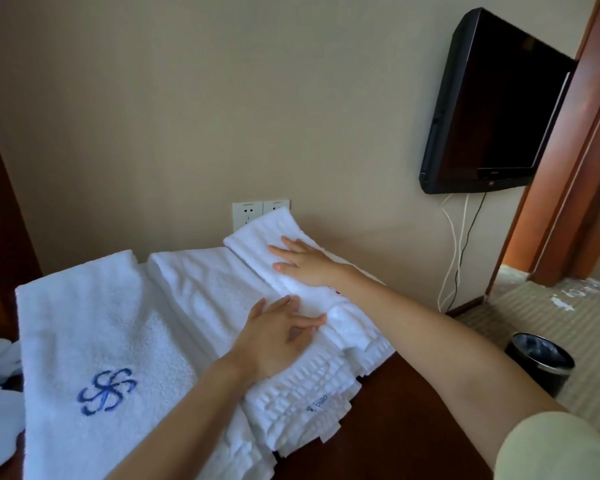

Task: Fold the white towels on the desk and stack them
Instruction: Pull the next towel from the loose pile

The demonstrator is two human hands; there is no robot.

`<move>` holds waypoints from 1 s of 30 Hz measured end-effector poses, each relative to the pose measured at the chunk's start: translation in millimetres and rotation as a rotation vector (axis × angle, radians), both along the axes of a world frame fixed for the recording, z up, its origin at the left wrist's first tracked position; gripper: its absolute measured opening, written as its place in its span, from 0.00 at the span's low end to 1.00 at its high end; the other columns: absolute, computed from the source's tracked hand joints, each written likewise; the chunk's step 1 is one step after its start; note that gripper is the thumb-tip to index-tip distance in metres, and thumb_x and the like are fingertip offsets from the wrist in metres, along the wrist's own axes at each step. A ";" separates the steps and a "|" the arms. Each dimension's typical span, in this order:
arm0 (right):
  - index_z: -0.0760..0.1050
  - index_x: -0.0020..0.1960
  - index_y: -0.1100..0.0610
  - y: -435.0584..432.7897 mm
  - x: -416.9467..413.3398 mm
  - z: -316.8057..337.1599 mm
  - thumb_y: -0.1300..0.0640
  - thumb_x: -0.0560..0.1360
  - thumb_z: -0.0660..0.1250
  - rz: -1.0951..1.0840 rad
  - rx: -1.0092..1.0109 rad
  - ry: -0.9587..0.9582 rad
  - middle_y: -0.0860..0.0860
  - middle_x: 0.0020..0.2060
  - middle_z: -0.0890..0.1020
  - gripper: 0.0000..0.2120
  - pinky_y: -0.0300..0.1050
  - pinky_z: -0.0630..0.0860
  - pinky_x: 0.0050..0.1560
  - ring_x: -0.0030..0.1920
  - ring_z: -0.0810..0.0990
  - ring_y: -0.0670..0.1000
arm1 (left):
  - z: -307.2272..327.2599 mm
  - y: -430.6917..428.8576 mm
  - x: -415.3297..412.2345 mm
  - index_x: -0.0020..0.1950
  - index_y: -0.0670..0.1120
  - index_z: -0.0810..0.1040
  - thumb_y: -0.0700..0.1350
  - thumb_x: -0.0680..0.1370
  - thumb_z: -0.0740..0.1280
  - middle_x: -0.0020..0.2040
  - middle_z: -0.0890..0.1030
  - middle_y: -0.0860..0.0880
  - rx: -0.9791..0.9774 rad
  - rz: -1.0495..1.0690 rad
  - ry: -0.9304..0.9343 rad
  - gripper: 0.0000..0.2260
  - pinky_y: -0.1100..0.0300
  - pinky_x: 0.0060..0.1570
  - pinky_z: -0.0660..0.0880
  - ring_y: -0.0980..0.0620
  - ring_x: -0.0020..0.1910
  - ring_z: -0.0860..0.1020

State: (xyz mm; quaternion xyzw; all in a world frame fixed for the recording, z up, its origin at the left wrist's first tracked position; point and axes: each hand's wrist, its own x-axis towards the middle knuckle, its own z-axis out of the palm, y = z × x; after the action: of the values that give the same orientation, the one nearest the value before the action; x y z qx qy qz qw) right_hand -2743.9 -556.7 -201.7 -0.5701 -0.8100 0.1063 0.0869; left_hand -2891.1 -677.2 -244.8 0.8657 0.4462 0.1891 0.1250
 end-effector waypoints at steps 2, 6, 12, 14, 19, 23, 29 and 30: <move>0.48 0.77 0.37 -12.1 2.8 0.7 0.39 0.81 0.52 0.006 -0.014 -0.101 0.43 0.78 0.43 0.27 0.55 0.43 0.77 0.78 0.40 0.51 | -0.3 1.2 -1.0 0.69 0.65 0.69 0.53 0.83 0.55 0.78 0.60 0.49 -0.017 -0.011 -0.027 0.16 0.59 0.72 0.38 0.60 0.77 0.49; 0.44 0.76 0.35 -53.4 31.9 -16.6 0.39 0.82 0.46 -0.051 0.012 -0.163 0.42 0.78 0.41 0.24 0.62 0.44 0.75 0.78 0.40 0.54 | -2.6 5.7 -0.1 0.67 0.66 0.71 0.54 0.83 0.56 0.77 0.62 0.53 -0.025 -0.024 -0.040 0.14 0.58 0.72 0.37 0.62 0.76 0.50; 0.42 0.75 0.32 -83.8 45.3 -37.7 0.39 0.82 0.43 -0.169 0.086 -0.171 0.39 0.77 0.41 0.23 0.63 0.43 0.74 0.78 0.39 0.54 | -6.1 9.0 0.6 0.65 0.67 0.72 0.55 0.82 0.56 0.77 0.61 0.51 -0.025 0.009 -0.046 0.14 0.56 0.73 0.40 0.62 0.76 0.53; 0.44 0.76 0.33 -83.9 40.2 -35.7 0.40 0.83 0.44 -0.176 0.088 -0.152 0.40 0.78 0.43 0.23 0.61 0.43 0.74 0.78 0.41 0.53 | -4.3 5.9 2.2 0.66 0.65 0.72 0.54 0.82 0.56 0.77 0.63 0.51 -0.002 0.046 -0.041 0.14 0.55 0.73 0.41 0.61 0.76 0.55; 0.70 0.71 0.46 -118.6 35.2 -58.8 0.52 0.84 0.55 -0.227 0.513 0.180 0.45 0.72 0.69 0.17 0.50 0.55 0.74 0.75 0.61 0.48 | 3.0 -19.4 9.4 0.75 0.63 0.62 0.54 0.84 0.47 0.79 0.56 0.48 0.053 0.166 0.198 0.19 0.47 0.75 0.43 0.52 0.78 0.52; 0.78 0.64 0.55 -164.7 21.9 -97.4 0.62 0.81 0.62 -0.296 0.787 0.443 0.50 0.68 0.74 0.14 0.49 0.61 0.73 0.73 0.67 0.51 | -8.7 -71.8 16.0 0.79 0.55 0.45 0.53 0.84 0.47 0.80 0.45 0.45 0.151 0.274 0.322 0.24 0.46 0.75 0.42 0.45 0.78 0.43; 0.67 0.73 0.54 -237.8 -8.4 -134.2 0.62 0.83 0.56 -0.333 0.557 0.753 0.47 0.75 0.63 0.20 0.34 0.59 0.71 0.76 0.58 0.45 | -56.1 -178.0 -7.3 0.76 0.48 0.63 0.49 0.74 0.67 0.77 0.59 0.41 0.390 0.114 0.283 0.31 0.46 0.75 0.52 0.44 0.77 0.57; 0.67 0.73 0.53 -247.7 -13.2 -135.2 0.60 0.83 0.56 -0.370 0.515 0.808 0.46 0.75 0.64 0.19 0.35 0.62 0.69 0.74 0.61 0.44 | -60.6 -193.6 -19.4 0.72 0.50 0.71 0.48 0.71 0.70 0.75 0.65 0.43 0.372 0.059 0.231 0.29 0.49 0.73 0.58 0.46 0.75 0.63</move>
State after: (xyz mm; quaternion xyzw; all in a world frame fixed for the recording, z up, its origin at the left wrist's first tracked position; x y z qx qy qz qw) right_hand -2757.1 -804.4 -336.9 -0.5774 -0.5970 0.0980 0.5482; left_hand -2910.5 -870.8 -305.4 0.8763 0.4402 0.1713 -0.0945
